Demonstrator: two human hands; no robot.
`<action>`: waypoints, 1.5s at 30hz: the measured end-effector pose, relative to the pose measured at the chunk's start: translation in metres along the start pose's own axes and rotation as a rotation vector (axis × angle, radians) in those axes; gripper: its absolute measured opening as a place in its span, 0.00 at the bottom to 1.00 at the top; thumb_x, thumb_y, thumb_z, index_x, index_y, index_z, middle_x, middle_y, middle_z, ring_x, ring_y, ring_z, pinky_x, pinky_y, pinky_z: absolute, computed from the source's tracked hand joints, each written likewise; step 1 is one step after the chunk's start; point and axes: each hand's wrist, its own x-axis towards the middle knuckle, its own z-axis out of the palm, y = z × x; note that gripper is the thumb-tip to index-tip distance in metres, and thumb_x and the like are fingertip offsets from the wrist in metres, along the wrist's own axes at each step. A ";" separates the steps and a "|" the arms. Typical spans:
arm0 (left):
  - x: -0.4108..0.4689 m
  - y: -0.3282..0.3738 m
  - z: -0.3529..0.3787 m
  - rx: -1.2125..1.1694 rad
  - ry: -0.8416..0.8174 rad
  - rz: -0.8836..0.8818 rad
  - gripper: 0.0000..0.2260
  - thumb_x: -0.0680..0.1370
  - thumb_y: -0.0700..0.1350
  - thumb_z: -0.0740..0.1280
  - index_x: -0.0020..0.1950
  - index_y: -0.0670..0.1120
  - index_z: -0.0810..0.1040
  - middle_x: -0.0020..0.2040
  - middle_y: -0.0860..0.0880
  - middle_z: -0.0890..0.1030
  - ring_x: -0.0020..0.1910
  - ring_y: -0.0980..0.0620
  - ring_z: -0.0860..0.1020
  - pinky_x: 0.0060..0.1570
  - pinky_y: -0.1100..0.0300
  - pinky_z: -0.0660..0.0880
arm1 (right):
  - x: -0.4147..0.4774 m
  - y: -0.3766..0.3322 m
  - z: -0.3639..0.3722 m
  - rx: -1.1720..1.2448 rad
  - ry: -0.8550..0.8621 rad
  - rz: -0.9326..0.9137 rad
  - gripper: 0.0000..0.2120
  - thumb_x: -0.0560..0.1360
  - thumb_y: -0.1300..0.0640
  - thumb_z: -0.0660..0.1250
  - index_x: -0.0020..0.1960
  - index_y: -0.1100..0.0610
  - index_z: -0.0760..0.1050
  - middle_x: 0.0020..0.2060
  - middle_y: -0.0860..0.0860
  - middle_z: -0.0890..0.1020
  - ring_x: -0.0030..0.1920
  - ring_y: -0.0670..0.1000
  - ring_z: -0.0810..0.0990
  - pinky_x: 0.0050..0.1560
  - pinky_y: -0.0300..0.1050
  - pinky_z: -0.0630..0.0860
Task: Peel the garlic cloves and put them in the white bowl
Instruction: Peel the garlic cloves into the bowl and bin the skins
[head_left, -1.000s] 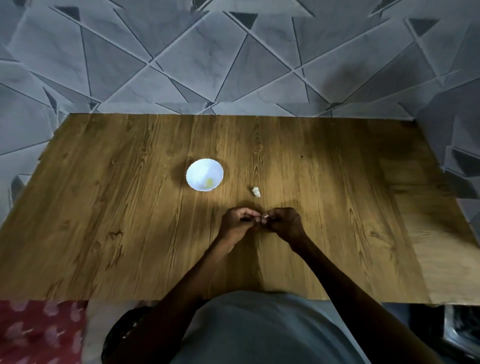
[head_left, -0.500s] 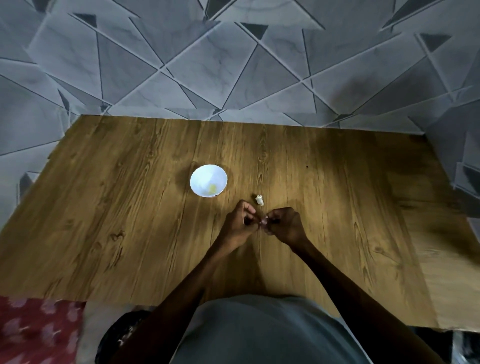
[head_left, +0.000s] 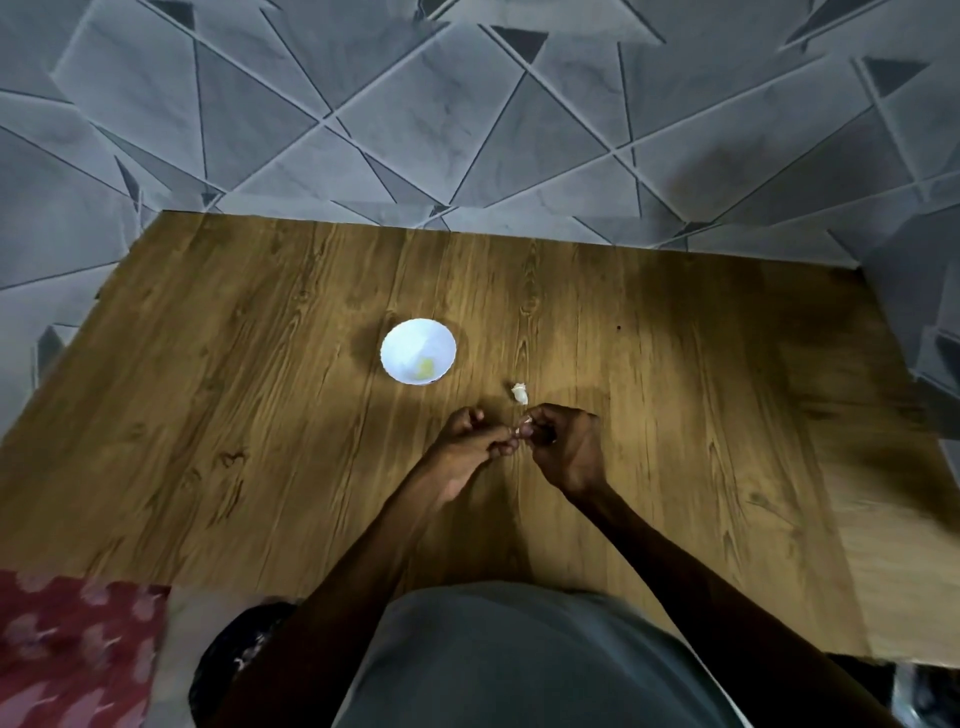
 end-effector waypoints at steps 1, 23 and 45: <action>0.000 0.000 0.000 0.010 0.006 0.007 0.14 0.77 0.31 0.66 0.48 0.45 0.62 0.35 0.44 0.82 0.33 0.52 0.81 0.42 0.60 0.78 | 0.000 0.000 0.000 0.003 0.000 -0.007 0.09 0.70 0.71 0.71 0.39 0.57 0.83 0.34 0.44 0.83 0.38 0.40 0.82 0.37 0.32 0.77; -0.014 -0.008 0.002 0.717 0.009 0.470 0.12 0.74 0.36 0.69 0.49 0.42 0.65 0.38 0.53 0.72 0.36 0.56 0.72 0.35 0.68 0.67 | 0.024 -0.012 -0.033 0.456 -0.496 0.700 0.05 0.75 0.70 0.69 0.49 0.72 0.79 0.31 0.54 0.84 0.32 0.48 0.85 0.31 0.37 0.79; -0.002 -0.008 0.000 0.535 0.037 0.341 0.04 0.74 0.40 0.74 0.46 0.40 0.85 0.36 0.49 0.85 0.34 0.56 0.82 0.35 0.66 0.75 | 0.022 0.000 -0.010 -0.199 -0.253 0.223 0.07 0.75 0.59 0.71 0.39 0.60 0.82 0.34 0.51 0.84 0.35 0.48 0.82 0.38 0.42 0.78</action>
